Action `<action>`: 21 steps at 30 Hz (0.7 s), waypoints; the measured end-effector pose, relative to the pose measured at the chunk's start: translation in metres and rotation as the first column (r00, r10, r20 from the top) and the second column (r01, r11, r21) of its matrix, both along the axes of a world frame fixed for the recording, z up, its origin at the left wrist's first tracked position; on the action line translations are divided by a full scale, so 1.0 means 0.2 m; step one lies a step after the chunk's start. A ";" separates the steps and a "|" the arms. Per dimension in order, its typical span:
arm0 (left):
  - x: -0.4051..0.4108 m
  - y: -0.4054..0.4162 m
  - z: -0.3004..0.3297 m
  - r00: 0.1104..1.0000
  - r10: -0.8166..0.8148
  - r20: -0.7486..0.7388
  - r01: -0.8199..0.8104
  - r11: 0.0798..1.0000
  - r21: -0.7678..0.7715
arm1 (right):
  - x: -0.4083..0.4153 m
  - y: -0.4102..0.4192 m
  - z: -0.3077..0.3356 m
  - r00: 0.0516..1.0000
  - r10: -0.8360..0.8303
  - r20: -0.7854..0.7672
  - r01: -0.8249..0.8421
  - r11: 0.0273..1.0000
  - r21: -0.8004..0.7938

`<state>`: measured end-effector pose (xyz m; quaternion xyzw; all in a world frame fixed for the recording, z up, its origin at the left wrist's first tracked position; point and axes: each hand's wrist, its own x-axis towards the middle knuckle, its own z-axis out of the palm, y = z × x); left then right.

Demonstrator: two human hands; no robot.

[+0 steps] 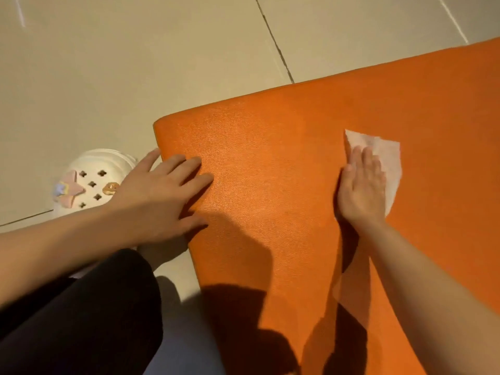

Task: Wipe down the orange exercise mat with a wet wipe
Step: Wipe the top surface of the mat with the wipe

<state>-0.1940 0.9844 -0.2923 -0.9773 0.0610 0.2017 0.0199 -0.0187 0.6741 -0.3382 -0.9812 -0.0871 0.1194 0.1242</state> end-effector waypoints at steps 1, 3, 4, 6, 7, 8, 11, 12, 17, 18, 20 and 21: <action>0.00 -0.01 -0.01 0.998 0.016 -0.057 -0.016 1.000 0.003 | 0.03 -0.08 0.01 0.999 -0.041 0.000 0.041 0.999 -0.005; -0.01 -0.02 -0.04 0.997 0.016 -0.069 -0.018 0.999 -0.034 | 0.04 -0.16 -0.01 0.997 -0.078 0.013 0.078 0.997 -0.015; -0.02 -0.01 -0.05 0.997 0.019 -0.071 -0.024 0.996 -0.080 | 0.03 -0.16 -0.02 0.995 -0.103 0.016 0.103 0.995 -0.007; -0.03 0.02 -0.07 0.993 0.100 -0.061 -0.111 0.970 -0.218 | -0.01 -0.10 -0.05 0.982 -0.185 0.025 0.185 0.983 0.007; -0.03 0.04 -0.08 0.982 0.163 -0.093 -0.183 0.942 -0.280 | -0.05 -0.06 -0.06 0.975 -0.220 0.032 0.220 0.976 0.010; -0.03 0.04 -0.08 0.971 0.196 -0.133 -0.230 0.918 -0.324 | -0.11 0.00 -0.07 0.971 -0.236 0.042 0.236 0.972 0.009; -0.04 0.01 -0.10 0.947 0.275 -0.164 -0.320 0.837 -0.444 | -0.39 0.22 -0.08 0.987 -0.136 0.086 0.136 0.991 0.004; -0.04 -0.01 -0.10 0.938 0.309 -0.155 -0.345 0.815 -0.466 | -0.51 0.30 -0.08 0.993 -0.066 0.099 0.065 0.998 0.013; -0.10 -0.08 -0.09 0.939 0.344 0.003 -0.296 0.812 -0.503 | -1.08 0.61 -0.04 0.870 0.492 0.036 -0.493 0.869 0.048; -0.11 -0.09 -0.09 0.944 0.328 0.022 -0.272 0.816 -0.510 | -1.15 0.63 -0.02 0.819 0.573 0.035 -0.574 0.819 0.031; -0.12 -0.12 -0.07 0.965 0.256 0.059 -0.194 0.845 -0.498 | -1.15 0.59 -0.02 0.768 0.641 0.017 -0.641 0.768 -0.006; -0.12 -0.12 -0.07 0.976 0.204 0.079 -0.143 0.868 -0.476 | -1.11 0.53 -0.04 0.784 0.621 0.016 -0.620 0.784 -0.015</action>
